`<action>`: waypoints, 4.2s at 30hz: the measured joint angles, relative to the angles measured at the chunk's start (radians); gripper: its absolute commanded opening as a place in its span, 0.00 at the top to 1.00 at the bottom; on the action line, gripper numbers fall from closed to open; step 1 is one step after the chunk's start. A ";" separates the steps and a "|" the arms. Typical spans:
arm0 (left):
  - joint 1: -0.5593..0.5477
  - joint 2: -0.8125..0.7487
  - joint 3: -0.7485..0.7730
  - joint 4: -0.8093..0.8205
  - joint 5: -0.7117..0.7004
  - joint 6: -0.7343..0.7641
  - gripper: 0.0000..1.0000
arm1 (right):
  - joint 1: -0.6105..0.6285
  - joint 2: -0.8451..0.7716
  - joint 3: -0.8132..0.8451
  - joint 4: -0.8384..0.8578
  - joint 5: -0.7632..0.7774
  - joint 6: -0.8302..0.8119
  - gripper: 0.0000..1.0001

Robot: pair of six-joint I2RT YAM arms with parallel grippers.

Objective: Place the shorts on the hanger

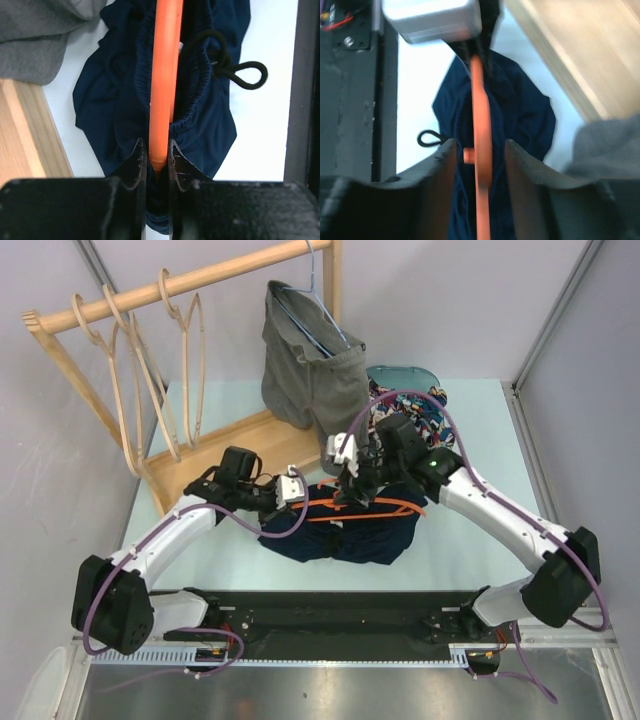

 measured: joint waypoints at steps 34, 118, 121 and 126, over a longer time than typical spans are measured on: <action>0.120 0.051 -0.054 0.164 -0.013 -0.416 1.00 | -0.115 -0.503 -0.548 0.132 0.354 0.422 0.25; -0.105 0.014 0.034 -0.018 -0.251 -0.020 1.00 | -0.636 -0.339 -0.394 -0.086 0.134 0.377 0.92; -0.140 0.029 0.100 -0.052 -0.304 -0.055 1.00 | -0.537 -0.339 -0.347 -0.094 0.204 0.387 0.63; -0.132 0.011 0.139 -0.091 -0.322 -0.079 1.00 | -0.502 -0.339 -0.282 -0.121 0.274 0.394 0.19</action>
